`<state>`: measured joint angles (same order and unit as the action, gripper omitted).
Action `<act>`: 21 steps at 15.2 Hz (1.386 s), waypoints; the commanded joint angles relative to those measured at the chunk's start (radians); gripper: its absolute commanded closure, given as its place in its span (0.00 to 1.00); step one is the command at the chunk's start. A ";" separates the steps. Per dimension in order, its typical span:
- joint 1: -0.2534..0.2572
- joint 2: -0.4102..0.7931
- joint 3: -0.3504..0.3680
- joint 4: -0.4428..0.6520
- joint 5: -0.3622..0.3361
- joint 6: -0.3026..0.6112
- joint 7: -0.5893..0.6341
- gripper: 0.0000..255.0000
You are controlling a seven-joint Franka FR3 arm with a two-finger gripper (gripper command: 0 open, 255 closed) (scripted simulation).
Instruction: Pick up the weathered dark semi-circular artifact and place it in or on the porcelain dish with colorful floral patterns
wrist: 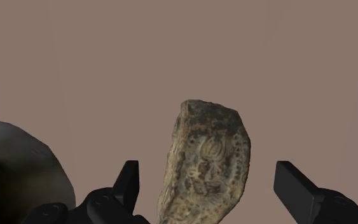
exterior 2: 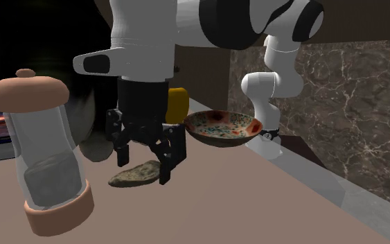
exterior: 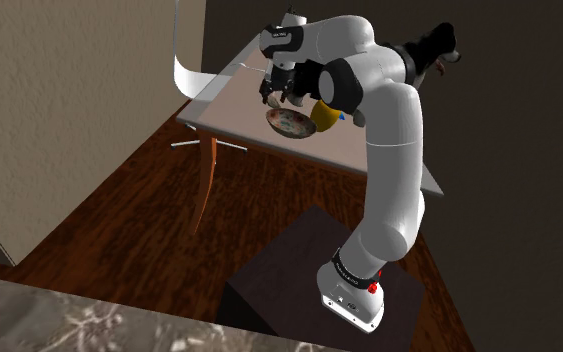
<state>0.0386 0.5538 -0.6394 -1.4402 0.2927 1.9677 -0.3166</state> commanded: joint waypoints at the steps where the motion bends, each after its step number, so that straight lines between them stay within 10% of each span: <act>1: 0.000 0.000 0.000 0.000 0.000 0.000 0.000 0.00; 2: 0.000 0.000 0.000 0.000 0.000 0.000 0.000 0.00; 3: 0.000 0.000 0.000 0.000 0.000 0.000 0.000 1.00; 21: -0.011 -0.017 -0.010 0.099 -0.015 -0.111 0.010 1.00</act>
<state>0.0297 0.5360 -0.6489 -1.3576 0.2787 1.8724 -0.3080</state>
